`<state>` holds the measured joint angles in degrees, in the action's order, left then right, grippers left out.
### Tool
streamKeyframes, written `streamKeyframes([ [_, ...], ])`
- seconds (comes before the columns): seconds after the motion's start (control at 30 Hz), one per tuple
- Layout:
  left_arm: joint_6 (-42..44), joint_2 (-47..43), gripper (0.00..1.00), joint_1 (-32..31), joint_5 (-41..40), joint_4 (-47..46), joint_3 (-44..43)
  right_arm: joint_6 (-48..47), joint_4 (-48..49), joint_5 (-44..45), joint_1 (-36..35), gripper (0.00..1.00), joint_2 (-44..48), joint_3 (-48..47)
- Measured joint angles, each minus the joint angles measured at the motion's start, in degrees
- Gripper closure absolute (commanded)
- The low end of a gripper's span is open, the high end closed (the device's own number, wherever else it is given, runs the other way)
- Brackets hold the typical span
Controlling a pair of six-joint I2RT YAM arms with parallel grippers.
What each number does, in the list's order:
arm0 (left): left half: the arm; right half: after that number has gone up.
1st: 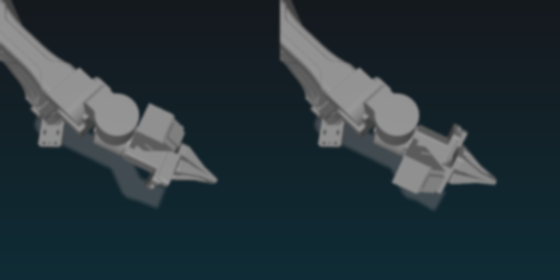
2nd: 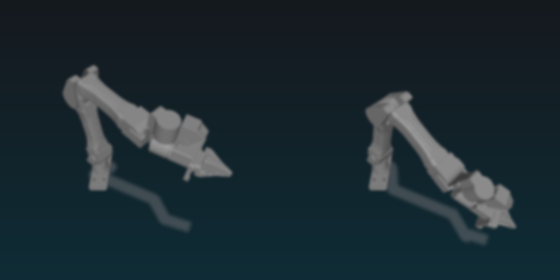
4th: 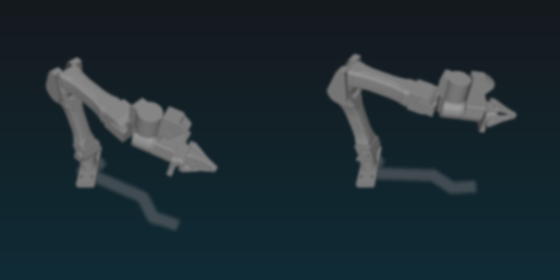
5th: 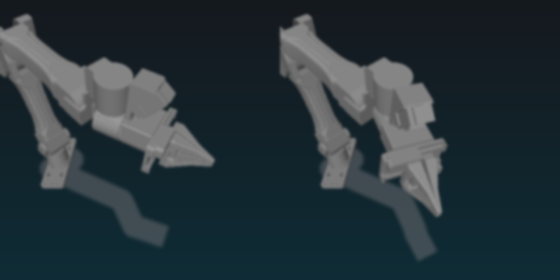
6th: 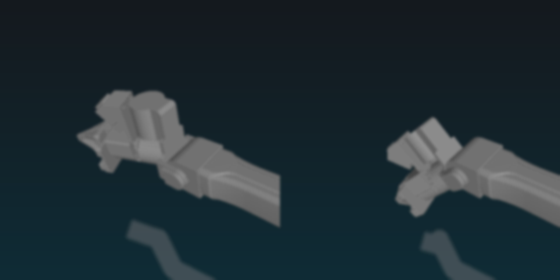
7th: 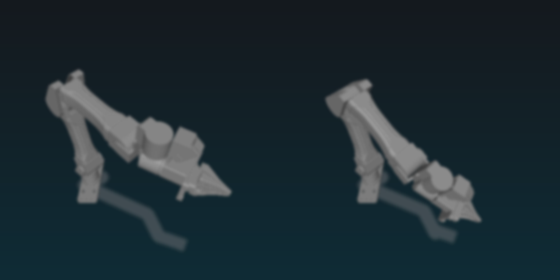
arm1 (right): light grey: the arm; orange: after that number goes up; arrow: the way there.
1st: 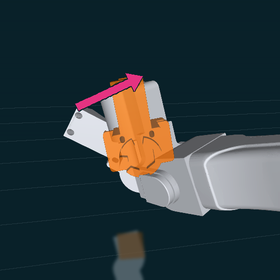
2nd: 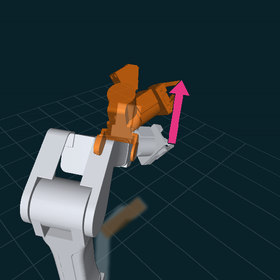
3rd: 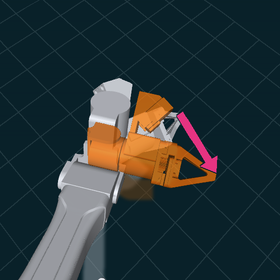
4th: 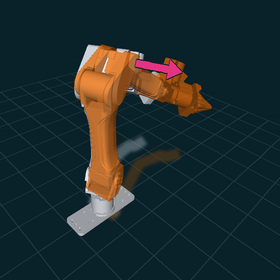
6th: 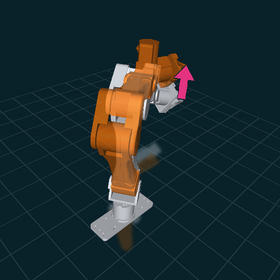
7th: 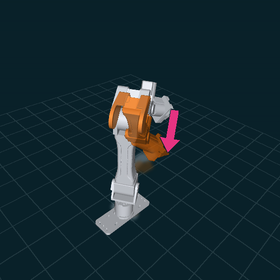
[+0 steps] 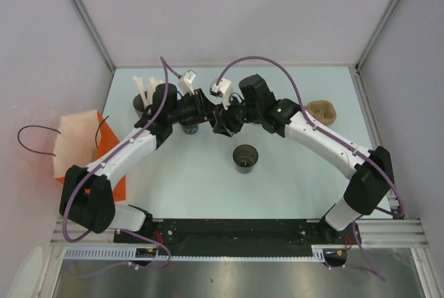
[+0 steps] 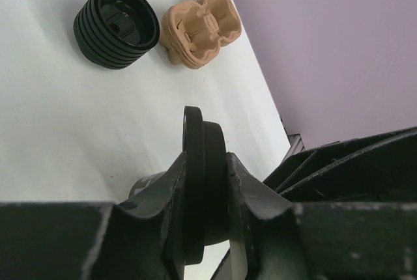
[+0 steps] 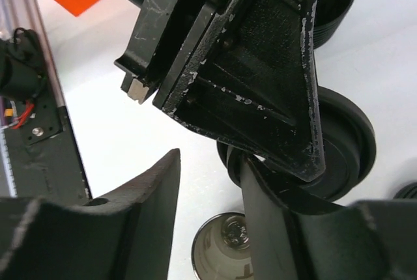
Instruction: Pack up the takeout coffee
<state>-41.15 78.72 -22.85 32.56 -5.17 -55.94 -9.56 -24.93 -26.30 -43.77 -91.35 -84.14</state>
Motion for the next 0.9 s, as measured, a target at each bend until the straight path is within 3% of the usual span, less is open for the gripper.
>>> streamKeyframes([
  [0.27, 0.0, 0.0, 0.85, 0.5, 0.2, 0.5, 0.4, -0.7, 0.6, 7.1, -1.6, 0.89, -0.7, 0.0],
  [0.37, -0.1, 0.0, 0.77, 0.5, 0.1, 0.5, 0.6, -0.6, 0.8, 8.5, -1.9, 1.0, -1.0, 0.0],
  [0.57, -0.8, 0.0, 0.42, 1.3, 0.7, -0.2, 0.8, -1.0, 0.9, 10.0, -2.7, 1.0, -1.0, -0.1],
  [0.9, -0.9, -3.3, 0.22, 4.4, 1.3, -1.7, 0.8, -4.4, -2.2, 6.7, -2.9, 1.0, -0.1, -0.1],
])
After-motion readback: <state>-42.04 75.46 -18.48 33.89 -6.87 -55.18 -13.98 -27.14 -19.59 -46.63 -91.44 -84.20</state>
